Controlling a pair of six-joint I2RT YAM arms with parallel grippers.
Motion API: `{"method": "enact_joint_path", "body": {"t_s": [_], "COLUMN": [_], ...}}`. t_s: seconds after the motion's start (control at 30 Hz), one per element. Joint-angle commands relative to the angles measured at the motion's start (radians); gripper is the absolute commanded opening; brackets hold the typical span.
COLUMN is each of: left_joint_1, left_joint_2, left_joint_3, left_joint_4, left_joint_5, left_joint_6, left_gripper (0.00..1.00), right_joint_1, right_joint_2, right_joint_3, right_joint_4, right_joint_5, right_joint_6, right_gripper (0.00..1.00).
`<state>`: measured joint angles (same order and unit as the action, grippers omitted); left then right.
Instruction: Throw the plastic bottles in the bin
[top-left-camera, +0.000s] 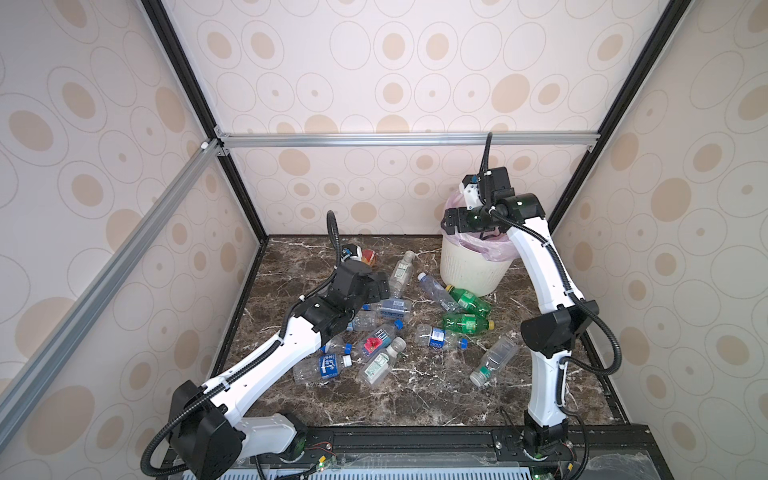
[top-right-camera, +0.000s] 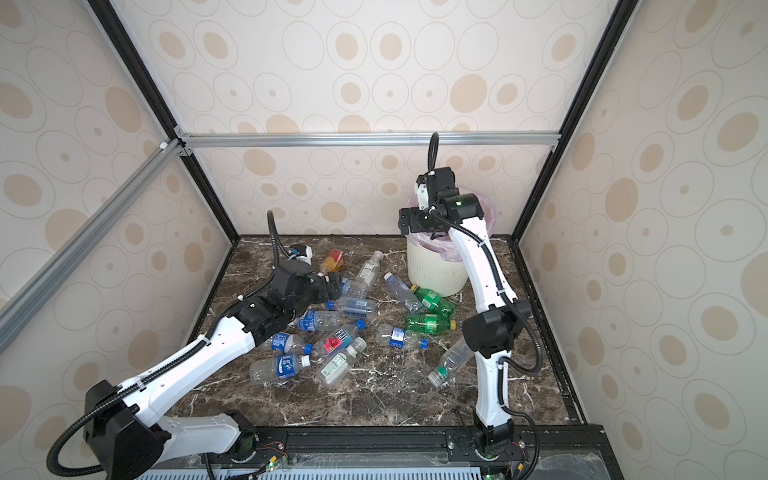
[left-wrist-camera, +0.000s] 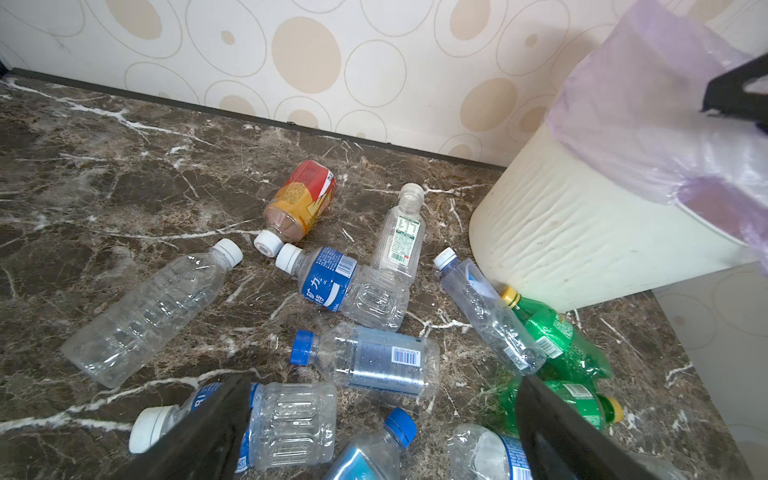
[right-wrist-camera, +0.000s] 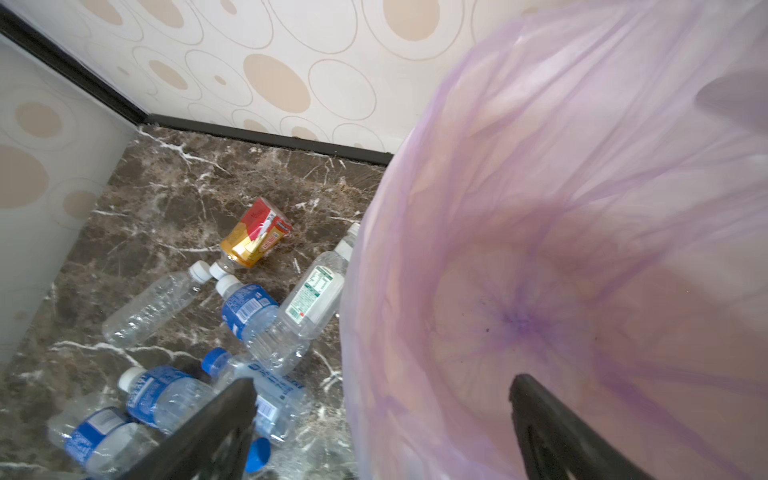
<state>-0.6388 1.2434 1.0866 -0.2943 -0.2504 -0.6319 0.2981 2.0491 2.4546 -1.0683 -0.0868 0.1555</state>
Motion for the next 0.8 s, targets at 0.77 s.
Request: {"method": "enact_joint_path", "body": {"t_s": [0.77], "left_joint_1": [-0.015], "left_joint_2": [-0.084], "left_joint_3": [-0.148], "left_joint_4": [0.231], "left_joint_5": [0.431], "left_joint_6": [0.051], "left_gripper": [0.99], "right_joint_1": [-0.01], "right_joint_2": [-0.879], "right_joint_3": [-1.178], "right_joint_4": [0.199], "right_joint_5": [0.259], "right_joint_6": [0.361], "right_gripper": [1.0]}}
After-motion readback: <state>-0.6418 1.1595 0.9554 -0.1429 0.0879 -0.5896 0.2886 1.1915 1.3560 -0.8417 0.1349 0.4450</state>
